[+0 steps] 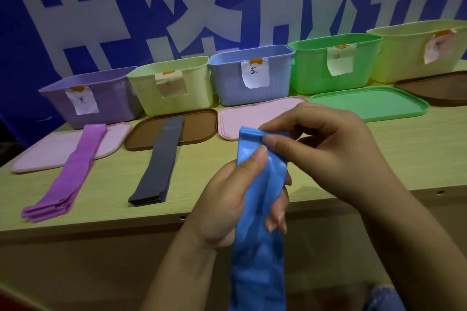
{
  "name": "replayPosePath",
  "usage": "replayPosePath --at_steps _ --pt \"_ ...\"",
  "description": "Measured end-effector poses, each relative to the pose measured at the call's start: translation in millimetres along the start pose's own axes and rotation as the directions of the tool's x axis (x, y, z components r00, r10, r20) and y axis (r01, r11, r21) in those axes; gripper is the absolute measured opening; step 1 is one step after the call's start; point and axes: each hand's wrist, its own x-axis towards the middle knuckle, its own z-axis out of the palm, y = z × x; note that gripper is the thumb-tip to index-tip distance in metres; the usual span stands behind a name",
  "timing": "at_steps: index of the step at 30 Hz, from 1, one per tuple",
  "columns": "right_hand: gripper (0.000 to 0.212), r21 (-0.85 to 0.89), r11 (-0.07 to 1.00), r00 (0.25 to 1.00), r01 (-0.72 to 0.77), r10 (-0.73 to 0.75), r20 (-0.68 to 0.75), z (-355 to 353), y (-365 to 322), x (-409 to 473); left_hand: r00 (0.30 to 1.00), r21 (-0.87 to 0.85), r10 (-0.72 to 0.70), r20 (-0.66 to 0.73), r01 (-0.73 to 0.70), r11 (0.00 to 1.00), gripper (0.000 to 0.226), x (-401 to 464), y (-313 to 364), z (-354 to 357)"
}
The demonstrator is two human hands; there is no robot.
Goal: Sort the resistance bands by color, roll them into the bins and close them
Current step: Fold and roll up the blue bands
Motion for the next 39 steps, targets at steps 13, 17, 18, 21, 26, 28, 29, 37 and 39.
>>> replayPosePath --at_steps 13,17,18,21,26,28,29,37,39 --pt "0.013 0.012 1.000 0.990 -0.016 0.014 0.141 4.1 6.4 -2.4 0.940 0.226 0.044 -0.337 0.035 0.973 0.079 -2.6 5.8 6.6" --pt "0.015 0.085 0.983 0.967 -0.160 0.139 0.214 1.7 8.0 -0.2 0.938 0.307 0.063 -0.341 0.048 0.950 0.060 -5.5 5.2 5.3" --pt "0.016 0.139 0.967 0.954 -0.215 0.177 0.244 1.1 7.2 -0.4 0.939 0.360 0.079 -0.334 0.049 0.932 0.059 -6.4 5.6 4.5" --pt "0.018 0.353 0.854 0.916 -0.381 0.297 0.270 1.7 1.4 0.0 0.952 0.507 0.122 -0.279 0.038 0.861 0.070 -8.2 8.3 1.7" --pt "0.033 0.356 0.792 0.861 -0.496 0.394 0.323 0.7 -6.0 10.8 0.974 0.542 0.148 -0.172 -0.032 0.840 0.063 -12.1 10.1 -2.2" --pt "0.032 0.268 0.817 0.823 -0.511 0.375 0.427 -1.2 -6.1 9.5 0.974 0.535 0.159 -0.164 -0.048 0.844 0.057 -14.1 9.7 -3.7" --pt "0.031 0.241 0.822 0.809 -0.515 0.373 0.454 -2.2 -5.9 7.5 0.973 0.539 0.162 -0.163 -0.049 0.841 0.057 -15.0 9.5 -4.3" --pt "0.022 0.027 0.956 0.899 -0.292 0.265 0.348 0.3 -4.7 -3.4 0.970 0.549 0.121 -0.211 0.015 0.835 0.064 -16.3 4.2 -2.5" --pt "0.014 -0.071 0.970 0.922 -0.232 0.242 0.302 1.8 -2.5 -3.3 0.966 0.519 0.095 -0.241 0.045 0.854 0.059 -16.8 4.6 0.8"
